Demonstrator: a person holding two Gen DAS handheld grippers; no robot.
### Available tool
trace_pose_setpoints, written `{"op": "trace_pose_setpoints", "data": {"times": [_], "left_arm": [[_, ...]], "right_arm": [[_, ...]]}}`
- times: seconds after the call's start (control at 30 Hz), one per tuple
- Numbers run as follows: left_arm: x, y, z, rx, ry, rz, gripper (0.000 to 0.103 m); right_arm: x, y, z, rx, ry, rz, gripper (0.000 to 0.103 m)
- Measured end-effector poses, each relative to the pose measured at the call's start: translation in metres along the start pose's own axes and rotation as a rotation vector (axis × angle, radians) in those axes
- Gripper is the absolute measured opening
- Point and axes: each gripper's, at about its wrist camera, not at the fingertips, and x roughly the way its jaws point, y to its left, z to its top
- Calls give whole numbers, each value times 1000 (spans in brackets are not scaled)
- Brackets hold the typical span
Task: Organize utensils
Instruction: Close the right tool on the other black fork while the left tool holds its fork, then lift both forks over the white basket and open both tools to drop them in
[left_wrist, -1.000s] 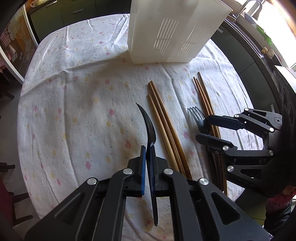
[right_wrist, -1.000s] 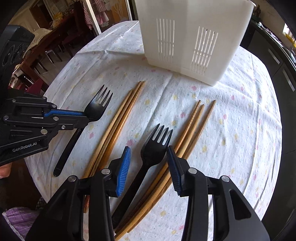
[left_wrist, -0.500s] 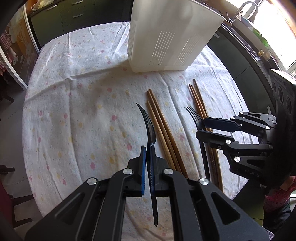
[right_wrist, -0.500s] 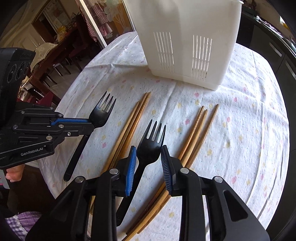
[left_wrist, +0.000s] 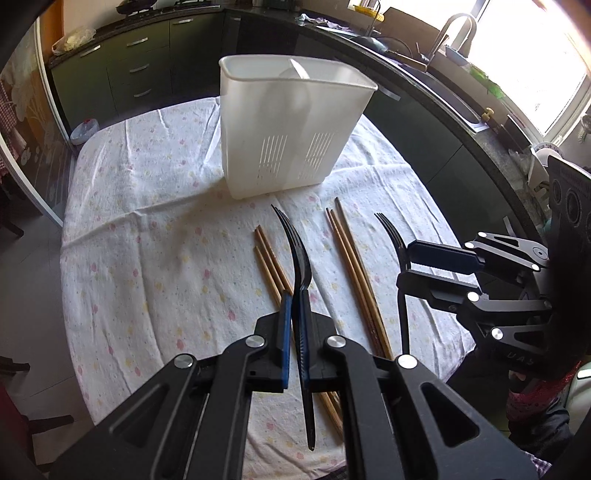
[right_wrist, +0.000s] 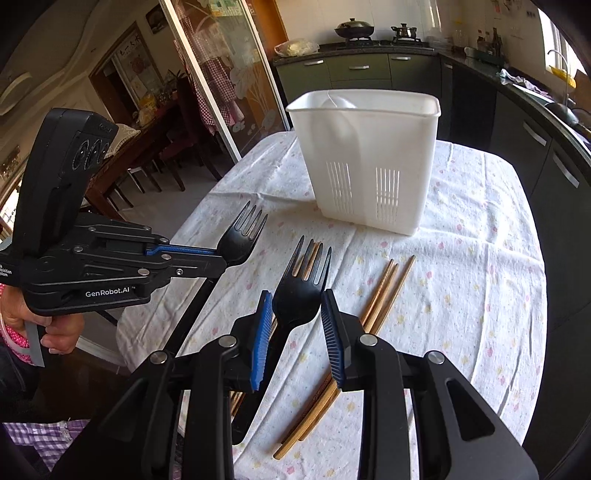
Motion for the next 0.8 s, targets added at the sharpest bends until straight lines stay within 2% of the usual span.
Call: {"op": "trace_pose_setpoints", "data": {"times": [0.3,0.57,0.8], "left_arm": [[-52,-17,42,38,-189,-13,4],[-81,-27,102,71,-479,52,4],[-71,-23,142,66,-709,147,4]], "right_arm": [[-59,3,27,-15,-195,-29,28],[-92,6,57,-29,-346,-73,28],[-99,0,78,-24,-393,-83,28]]}}
